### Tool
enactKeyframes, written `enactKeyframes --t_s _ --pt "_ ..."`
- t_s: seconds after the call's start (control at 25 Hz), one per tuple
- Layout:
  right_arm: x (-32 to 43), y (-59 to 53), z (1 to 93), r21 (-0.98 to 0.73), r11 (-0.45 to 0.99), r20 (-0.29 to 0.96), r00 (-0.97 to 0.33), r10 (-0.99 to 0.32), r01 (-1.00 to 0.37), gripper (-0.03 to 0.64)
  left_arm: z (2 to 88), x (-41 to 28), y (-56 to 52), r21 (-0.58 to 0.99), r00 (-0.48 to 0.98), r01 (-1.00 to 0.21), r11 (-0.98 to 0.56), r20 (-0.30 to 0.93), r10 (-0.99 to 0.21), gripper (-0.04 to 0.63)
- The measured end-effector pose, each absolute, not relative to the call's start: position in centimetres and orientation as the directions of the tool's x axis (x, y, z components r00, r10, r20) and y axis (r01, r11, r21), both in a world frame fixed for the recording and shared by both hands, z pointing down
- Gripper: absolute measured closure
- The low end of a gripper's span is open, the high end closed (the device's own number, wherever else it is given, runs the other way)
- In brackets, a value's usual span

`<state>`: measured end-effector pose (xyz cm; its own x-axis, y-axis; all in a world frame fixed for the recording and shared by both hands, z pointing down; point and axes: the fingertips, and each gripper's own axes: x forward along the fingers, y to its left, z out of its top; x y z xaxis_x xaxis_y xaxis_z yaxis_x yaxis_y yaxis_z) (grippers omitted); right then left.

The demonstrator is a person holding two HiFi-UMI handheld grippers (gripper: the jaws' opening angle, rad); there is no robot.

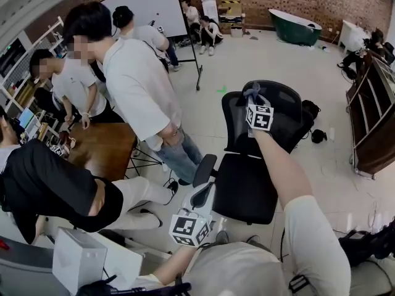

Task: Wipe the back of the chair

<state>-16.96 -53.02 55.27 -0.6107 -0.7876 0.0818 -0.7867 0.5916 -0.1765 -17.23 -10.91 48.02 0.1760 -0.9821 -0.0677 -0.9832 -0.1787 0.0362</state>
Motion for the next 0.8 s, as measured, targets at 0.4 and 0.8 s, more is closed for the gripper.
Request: enactKeyframes --t_s 0.4,0.8 --pt "-15.7 -55.8 55.2 -0.140 0.548 0.115 -0.563 -0.818 -0.825 0.574 49.3 -18.1 -11.9 0.058 0.192 -0.979 -0.195 -0.044 -0.980 0.540" --pt "0.1 -55.2 57.2 -0.113 0.354 0.137 -0.368 -0.920 -0.928 0.572 50.0 -16.1 -12.8 0.072 0.332 -0.939 -0.336 -0.060 -0.941 0.540"
